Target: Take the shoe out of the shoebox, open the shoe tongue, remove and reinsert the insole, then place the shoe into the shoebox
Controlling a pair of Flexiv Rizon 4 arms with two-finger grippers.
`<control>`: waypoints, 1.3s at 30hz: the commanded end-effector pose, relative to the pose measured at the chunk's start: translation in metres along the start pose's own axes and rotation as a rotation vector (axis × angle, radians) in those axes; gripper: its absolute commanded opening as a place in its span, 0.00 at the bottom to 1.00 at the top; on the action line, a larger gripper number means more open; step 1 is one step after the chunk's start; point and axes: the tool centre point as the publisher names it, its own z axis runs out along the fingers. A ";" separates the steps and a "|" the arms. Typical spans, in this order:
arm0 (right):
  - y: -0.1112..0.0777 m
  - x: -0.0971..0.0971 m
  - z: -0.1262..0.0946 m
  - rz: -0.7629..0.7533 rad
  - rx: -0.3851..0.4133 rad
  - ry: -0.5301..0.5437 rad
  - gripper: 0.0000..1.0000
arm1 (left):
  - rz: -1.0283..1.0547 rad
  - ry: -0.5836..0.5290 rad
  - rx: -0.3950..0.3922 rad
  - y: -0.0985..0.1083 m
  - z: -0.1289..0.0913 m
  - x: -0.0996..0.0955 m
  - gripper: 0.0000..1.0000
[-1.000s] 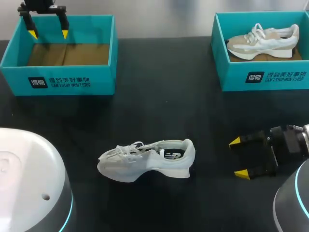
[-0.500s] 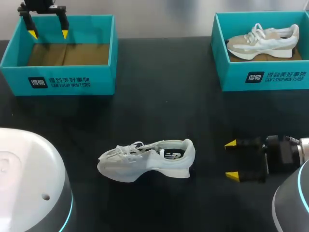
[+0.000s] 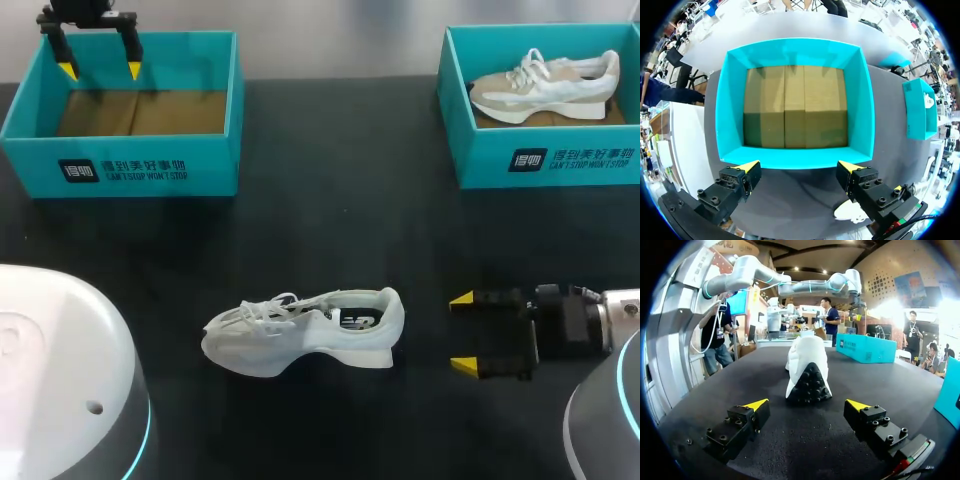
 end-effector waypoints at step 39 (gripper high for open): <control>0.012 -0.002 0.063 0.043 -0.019 -0.080 1.00 | 0.000 0.000 0.000 0.000 0.000 0.000 1.00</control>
